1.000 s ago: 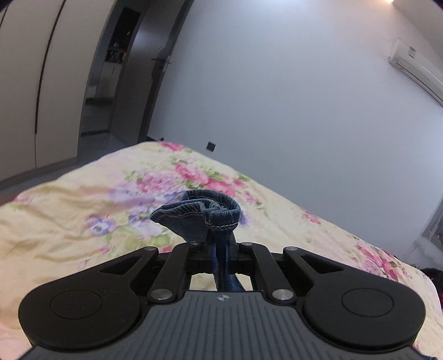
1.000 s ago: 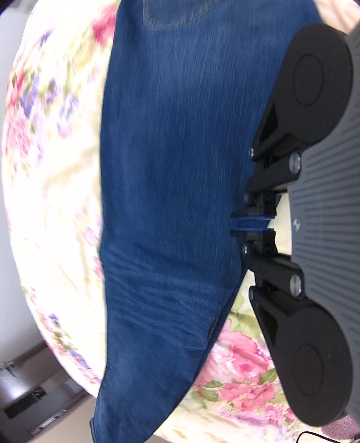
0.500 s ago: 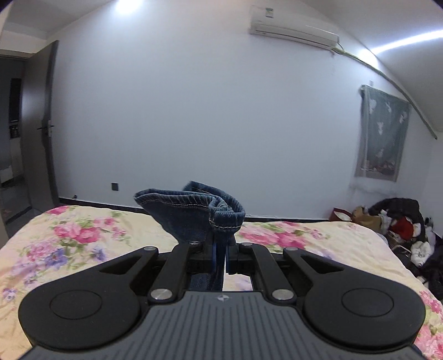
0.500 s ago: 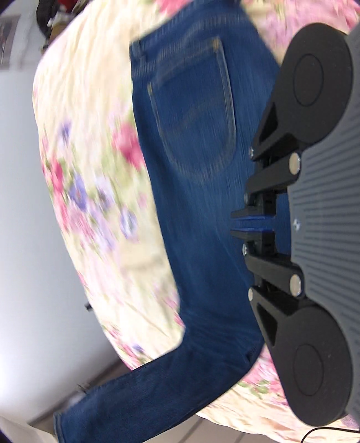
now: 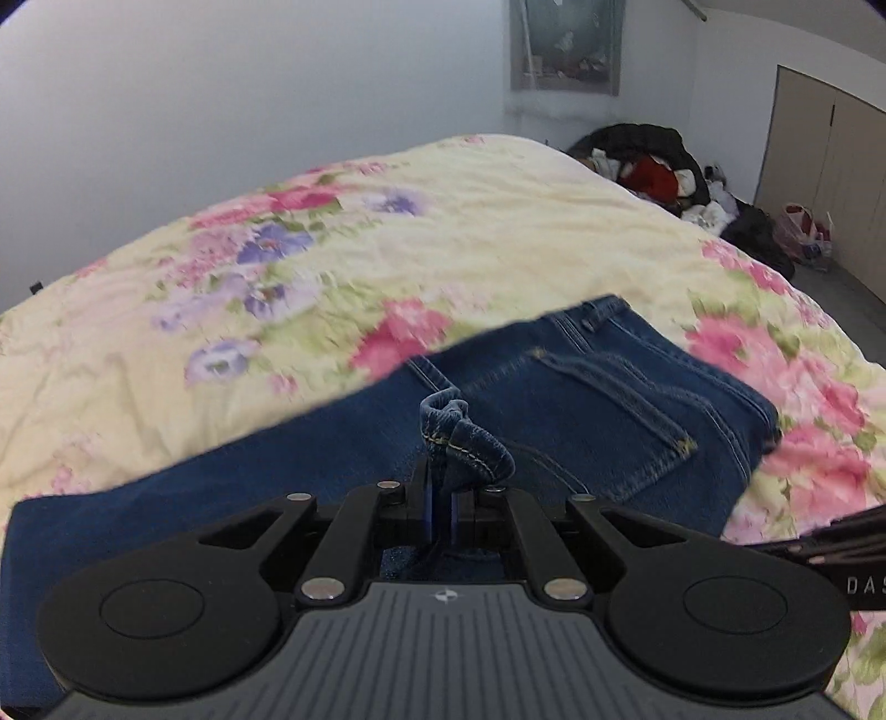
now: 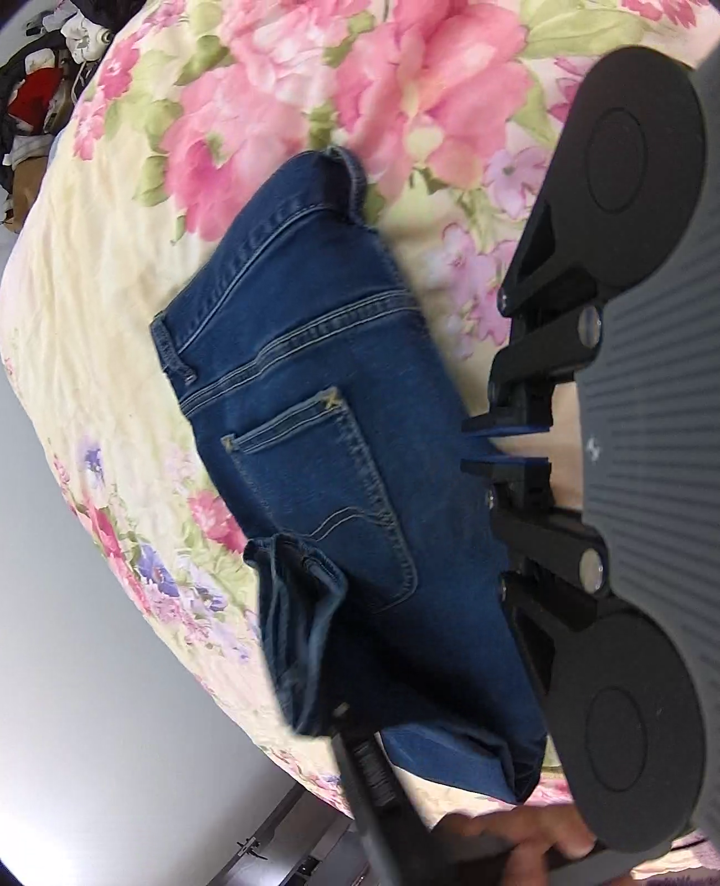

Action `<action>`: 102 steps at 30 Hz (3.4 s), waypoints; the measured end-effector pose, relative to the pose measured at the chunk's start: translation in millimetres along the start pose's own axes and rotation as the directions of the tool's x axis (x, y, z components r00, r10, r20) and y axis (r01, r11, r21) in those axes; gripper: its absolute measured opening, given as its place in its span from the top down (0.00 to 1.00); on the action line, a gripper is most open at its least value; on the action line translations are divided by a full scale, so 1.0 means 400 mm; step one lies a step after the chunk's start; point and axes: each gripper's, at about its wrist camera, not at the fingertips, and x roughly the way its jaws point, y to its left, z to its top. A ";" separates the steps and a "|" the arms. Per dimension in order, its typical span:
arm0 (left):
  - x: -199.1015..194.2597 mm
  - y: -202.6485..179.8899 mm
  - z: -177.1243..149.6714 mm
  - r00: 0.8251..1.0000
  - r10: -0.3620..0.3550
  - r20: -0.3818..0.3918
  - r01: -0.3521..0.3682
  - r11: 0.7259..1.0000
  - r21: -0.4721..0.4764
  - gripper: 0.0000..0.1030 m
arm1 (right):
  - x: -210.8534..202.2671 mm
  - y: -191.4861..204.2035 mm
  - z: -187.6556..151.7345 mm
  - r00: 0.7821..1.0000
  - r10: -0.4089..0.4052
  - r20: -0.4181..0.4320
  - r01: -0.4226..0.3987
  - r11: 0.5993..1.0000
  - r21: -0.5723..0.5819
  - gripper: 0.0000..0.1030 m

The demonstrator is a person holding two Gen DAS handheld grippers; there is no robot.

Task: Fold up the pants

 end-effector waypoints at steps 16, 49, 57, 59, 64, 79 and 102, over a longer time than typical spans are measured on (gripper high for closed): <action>-0.023 0.132 -0.005 0.920 -0.382 -0.082 0.356 0.906 -0.228 0.35 | 0.009 0.081 -0.004 0.989 0.146 0.024 -0.147 0.986 0.084 0.65; -0.214 0.763 -0.178 0.991 0.133 -0.022 -0.128 0.877 -0.463 0.51 | -0.224 0.616 0.329 0.921 0.064 0.383 0.066 0.946 -0.318 0.91; -0.124 0.689 -0.190 0.996 0.061 -0.064 -0.083 0.901 -0.426 0.57 | -0.101 0.177 0.315 0.923 -0.280 0.265 0.297 0.955 -0.023 0.91; -0.103 0.662 -0.186 0.995 0.058 -0.077 -0.084 0.910 -0.407 0.57 | -0.016 0.075 0.275 0.919 -0.354 0.174 0.352 0.935 0.044 0.91; -0.075 0.608 -0.168 0.994 0.077 -0.083 -0.099 0.943 -0.317 0.57 | 0.054 0.014 0.254 0.914 -0.383 0.134 0.383 0.923 0.025 0.91; 0.001 0.586 -0.197 0.981 0.060 -0.184 -0.117 0.942 -0.313 0.60 | 0.090 -0.018 0.203 0.887 -0.421 0.189 0.453 0.872 -0.187 0.86; 0.166 0.688 -0.109 0.993 0.086 -0.081 -0.109 0.929 -0.354 0.83 | 0.256 0.039 0.364 0.899 -0.378 0.221 0.421 0.884 -0.202 0.96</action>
